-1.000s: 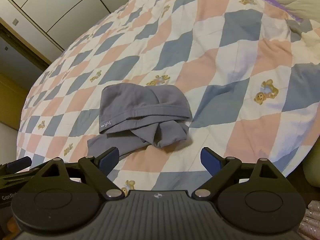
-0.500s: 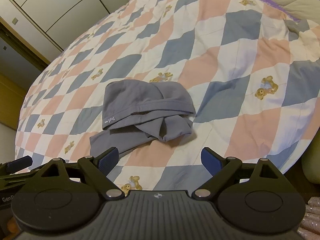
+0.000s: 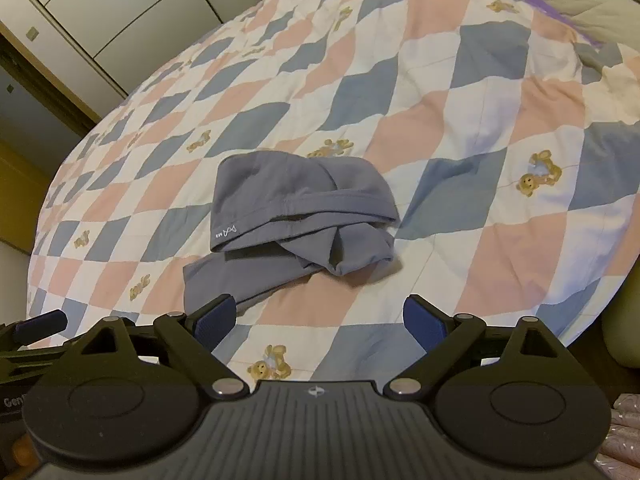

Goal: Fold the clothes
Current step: 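Approach the crumpled grey trousers with both grippers open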

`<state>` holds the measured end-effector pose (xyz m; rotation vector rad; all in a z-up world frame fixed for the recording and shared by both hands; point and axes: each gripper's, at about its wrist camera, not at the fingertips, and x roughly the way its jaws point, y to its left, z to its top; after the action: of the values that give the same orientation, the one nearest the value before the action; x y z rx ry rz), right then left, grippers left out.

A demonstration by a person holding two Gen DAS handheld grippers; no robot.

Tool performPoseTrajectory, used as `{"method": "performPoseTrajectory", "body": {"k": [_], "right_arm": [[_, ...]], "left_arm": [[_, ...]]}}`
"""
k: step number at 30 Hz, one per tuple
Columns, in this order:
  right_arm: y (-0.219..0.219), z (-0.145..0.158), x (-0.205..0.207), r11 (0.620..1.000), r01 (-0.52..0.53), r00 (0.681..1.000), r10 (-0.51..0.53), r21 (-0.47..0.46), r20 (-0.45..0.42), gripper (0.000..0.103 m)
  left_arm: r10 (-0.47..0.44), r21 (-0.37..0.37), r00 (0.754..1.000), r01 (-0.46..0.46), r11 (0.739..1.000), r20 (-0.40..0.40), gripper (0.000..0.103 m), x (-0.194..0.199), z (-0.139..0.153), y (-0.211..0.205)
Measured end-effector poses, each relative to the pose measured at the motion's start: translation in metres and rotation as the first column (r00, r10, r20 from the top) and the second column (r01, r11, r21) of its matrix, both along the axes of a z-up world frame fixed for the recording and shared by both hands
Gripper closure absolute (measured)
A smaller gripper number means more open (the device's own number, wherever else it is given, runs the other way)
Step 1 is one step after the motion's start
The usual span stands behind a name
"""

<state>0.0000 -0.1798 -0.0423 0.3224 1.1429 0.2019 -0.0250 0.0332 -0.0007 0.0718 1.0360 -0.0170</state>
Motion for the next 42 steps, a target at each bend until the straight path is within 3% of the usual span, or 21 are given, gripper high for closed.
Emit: {"method": "performPoseTrajectory", "body": {"k": [28,42], "right_arm": [[0.029,0.008,-0.006,0.999,-0.03,0.999,0.031,-0.029,0.045,0.008],[0.017,-0.004,0.022,0.998,-0.06,0.998,0.061,-0.028,0.009,0.008]], "left_arm": [[0.065,-0.064,0.998,-0.065,0.996,0.003,0.001,-0.002,-0.002,0.033],[0.095,-0.059,0.995,-0.096,0.994,-0.026,0.001,0.023,-0.012,0.019]]}}
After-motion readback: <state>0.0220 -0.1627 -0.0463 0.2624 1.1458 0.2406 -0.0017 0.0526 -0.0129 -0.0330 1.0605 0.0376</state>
